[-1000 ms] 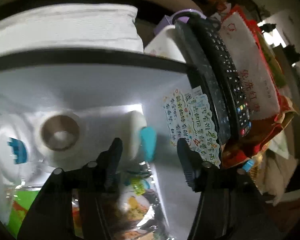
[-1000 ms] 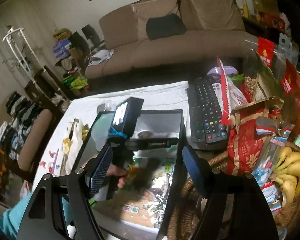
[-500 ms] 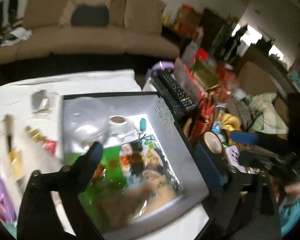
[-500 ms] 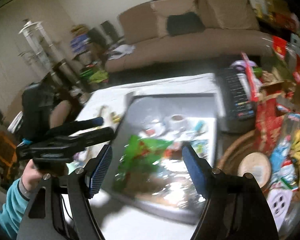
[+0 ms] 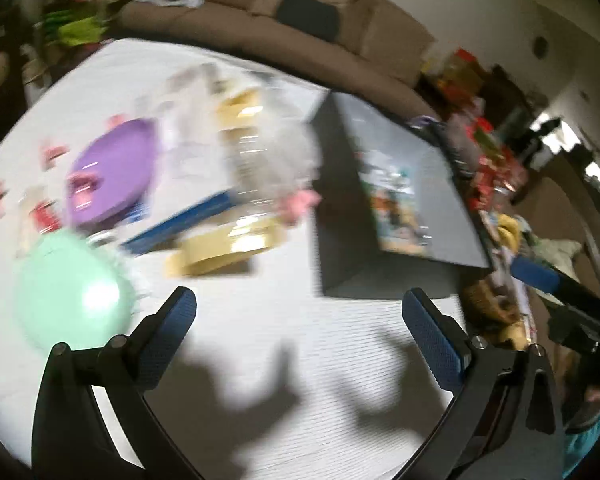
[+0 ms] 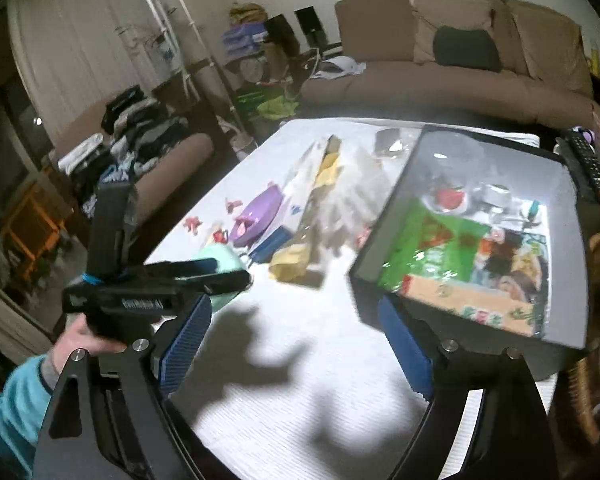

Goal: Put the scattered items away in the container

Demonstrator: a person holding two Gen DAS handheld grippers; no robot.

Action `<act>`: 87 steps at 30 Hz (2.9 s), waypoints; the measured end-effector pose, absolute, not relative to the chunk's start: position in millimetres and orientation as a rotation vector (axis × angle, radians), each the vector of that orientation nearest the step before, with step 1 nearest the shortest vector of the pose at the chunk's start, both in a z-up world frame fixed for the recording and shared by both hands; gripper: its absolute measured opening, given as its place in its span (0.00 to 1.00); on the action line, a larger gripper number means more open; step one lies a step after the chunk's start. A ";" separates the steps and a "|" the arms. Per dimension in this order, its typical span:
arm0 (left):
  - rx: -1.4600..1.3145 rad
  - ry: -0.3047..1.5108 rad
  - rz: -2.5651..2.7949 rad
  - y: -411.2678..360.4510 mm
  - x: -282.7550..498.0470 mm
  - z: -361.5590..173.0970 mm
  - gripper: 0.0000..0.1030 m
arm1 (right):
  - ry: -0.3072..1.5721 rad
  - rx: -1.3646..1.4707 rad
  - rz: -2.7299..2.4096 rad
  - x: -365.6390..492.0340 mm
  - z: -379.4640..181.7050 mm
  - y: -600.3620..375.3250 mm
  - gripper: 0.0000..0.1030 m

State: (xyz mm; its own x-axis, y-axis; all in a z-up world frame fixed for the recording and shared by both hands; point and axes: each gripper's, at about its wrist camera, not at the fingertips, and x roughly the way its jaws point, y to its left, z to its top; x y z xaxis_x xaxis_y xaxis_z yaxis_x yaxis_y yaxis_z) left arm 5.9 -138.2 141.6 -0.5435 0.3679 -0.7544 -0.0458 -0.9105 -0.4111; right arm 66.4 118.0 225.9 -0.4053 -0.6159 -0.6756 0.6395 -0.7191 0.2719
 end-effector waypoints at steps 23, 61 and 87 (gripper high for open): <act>-1.593 -0.482 2.796 -336.9 -57.3 49.8 0.85 | 0.018 1.065 -2.087 66.2 131.9 60.2 0.86; -1.228 -0.366 2.262 -143.9 -39.5 158.1 0.05 | -0.200 1.127 -2.004 59.7 123.9 92.0 0.86; -1.347 -0.218 2.795 -177.5 -71.1 74.0 0.67 | -0.191 1.146 -1.980 58.9 122.8 117.2 0.86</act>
State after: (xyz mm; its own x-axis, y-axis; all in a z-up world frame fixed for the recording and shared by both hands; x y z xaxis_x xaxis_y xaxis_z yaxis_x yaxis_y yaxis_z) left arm -71.1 -177.5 74.0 -0.6244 0.0887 -0.7761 0.0325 -0.9897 -0.1393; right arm 58.9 117.2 122.8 -0.2490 -0.7146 -0.6537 0.5762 -0.6518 0.4930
